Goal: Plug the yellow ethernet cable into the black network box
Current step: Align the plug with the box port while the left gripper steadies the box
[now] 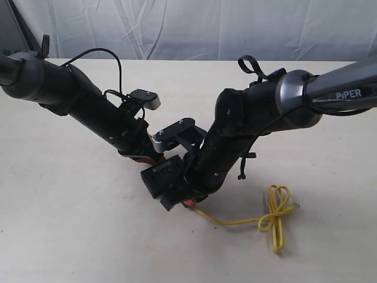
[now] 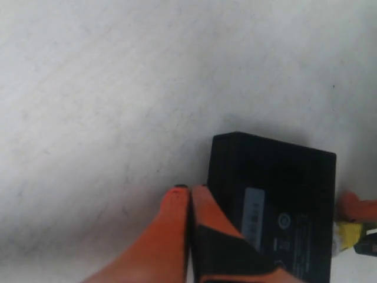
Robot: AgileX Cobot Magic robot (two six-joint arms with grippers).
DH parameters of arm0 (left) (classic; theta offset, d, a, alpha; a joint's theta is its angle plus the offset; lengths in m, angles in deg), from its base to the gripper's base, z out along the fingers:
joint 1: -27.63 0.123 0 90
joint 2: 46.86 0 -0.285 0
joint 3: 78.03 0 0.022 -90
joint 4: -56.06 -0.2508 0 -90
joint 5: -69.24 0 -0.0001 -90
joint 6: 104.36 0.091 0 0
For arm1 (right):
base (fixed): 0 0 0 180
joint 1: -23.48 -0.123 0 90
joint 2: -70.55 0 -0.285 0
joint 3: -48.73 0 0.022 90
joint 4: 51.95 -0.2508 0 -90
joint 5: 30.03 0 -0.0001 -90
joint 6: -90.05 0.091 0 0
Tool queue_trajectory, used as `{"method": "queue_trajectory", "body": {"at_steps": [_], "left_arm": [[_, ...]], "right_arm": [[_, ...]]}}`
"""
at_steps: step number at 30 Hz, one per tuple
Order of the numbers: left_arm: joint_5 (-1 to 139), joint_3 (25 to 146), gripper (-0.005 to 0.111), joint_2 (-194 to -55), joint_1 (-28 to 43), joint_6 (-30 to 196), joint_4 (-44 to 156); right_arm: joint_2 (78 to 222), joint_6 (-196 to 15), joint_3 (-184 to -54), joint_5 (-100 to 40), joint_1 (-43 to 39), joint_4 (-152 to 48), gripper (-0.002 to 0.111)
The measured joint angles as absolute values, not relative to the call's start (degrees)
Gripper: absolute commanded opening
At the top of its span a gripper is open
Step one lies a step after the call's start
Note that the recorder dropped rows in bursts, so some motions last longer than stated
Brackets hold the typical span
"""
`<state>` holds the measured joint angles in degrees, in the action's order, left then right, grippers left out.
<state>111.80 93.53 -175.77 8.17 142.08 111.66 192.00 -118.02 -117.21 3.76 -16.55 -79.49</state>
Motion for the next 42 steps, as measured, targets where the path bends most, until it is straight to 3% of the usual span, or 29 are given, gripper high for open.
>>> {"method": "queue_trajectory", "body": {"at_steps": [29,42], "left_arm": [[112.75,93.53,0.000,-175.77,8.17,142.08,111.28],[111.45,93.65,0.000,-175.77,8.74,143.21,110.61]], "right_arm": [[192.12,-112.96,-117.21,2.86,-16.55,-79.13,-0.001],[194.06,-113.97,-123.53,7.85,-16.55,-75.93,-0.001]]}}
